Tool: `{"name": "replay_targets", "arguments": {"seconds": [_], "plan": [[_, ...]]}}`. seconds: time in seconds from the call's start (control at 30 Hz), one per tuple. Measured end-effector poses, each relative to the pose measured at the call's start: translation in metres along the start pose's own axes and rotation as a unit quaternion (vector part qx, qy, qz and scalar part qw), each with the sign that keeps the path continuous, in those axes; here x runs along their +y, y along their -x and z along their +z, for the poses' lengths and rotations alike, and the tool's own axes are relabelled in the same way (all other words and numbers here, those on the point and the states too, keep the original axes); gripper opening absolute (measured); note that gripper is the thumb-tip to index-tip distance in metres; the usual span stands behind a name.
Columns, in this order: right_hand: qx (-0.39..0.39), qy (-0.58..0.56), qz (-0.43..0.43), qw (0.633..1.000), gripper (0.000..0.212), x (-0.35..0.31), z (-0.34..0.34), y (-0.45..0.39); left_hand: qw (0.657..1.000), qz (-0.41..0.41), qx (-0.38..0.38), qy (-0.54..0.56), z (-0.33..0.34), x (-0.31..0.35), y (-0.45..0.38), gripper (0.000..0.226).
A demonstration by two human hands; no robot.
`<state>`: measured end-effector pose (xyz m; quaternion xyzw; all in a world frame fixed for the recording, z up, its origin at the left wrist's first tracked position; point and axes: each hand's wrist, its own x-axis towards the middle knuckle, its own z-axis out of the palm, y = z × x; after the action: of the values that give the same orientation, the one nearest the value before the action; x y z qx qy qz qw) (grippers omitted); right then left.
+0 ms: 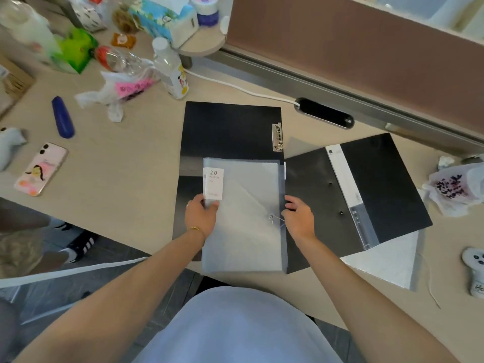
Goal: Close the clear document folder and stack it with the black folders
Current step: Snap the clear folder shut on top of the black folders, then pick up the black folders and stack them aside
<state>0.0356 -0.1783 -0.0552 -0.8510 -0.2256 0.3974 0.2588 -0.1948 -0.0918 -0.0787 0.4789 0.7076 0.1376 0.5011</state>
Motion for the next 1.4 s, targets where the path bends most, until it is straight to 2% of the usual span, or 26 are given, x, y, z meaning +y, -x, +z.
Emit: {"name": "replay_targets", "arguments": {"seconds": [0.1, 0.23, 0.43, 0.5, 0.67, 0.8, 0.87, 1.0, 1.1, 1.23, 1.4], "plan": [[-0.004, -0.018, 0.007, 1.0, 0.049, -0.006, -0.007, -0.002, 0.995, -0.013, -0.038, 0.095, -0.008, 0.011, 0.001, 0.022], [-0.012, -0.036, 0.003, 0.999, 0.045, -0.025, -0.01, -0.005, 0.985, 0.02, -0.067, 0.155, -0.024, 0.031, 0.003, 0.018], [-0.09, -0.066, -0.032, 0.993, 0.04, -0.073, 0.017, -0.008, 0.978, 0.065, -0.016, 0.2, -0.068, 0.048, -0.025, 0.022], [-0.106, -0.109, -0.023, 0.988, 0.044, -0.097, 0.03, -0.007, 0.978, 0.081, 0.011, 0.19, -0.09, 0.047, -0.041, 0.027], [-0.183, -0.178, 0.011, 0.967, 0.057, -0.157, 0.081, -0.004, 0.987, 0.101, 0.114, 0.054, -0.155, 0.043, -0.097, 0.028], [-0.219, -0.205, 0.025, 0.954, 0.059, -0.194, 0.13, -0.006, 0.985, 0.073, 0.146, -0.057, -0.195, 0.041, -0.144, 0.039], [-0.239, -0.213, 0.034, 0.947, 0.059, -0.209, 0.153, -0.009, 0.981, 0.067, 0.155, -0.095, -0.207, 0.043, -0.161, 0.053], [-0.26, -0.219, 0.036, 0.94, 0.054, -0.232, 0.189, -0.017, 0.973, 0.072, 0.141, -0.168, -0.22, 0.046, -0.194, 0.098], [-0.261, -0.215, 0.034, 0.94, 0.057, -0.237, 0.209, -0.026, 0.956, 0.076, 0.142, -0.247, -0.221, 0.043, -0.219, 0.115], [-0.266, -0.186, 0.01, 0.946, 0.074, -0.233, 0.224, -0.033, 0.941, 0.082, 0.154, -0.291, -0.212, 0.029, -0.238, 0.114], [-0.284, -0.144, -0.021, 0.948, 0.079, -0.229, 0.21, -0.029, 0.916, 0.122, 0.189, -0.331, -0.198, 0.023, -0.23, 0.098]]}}
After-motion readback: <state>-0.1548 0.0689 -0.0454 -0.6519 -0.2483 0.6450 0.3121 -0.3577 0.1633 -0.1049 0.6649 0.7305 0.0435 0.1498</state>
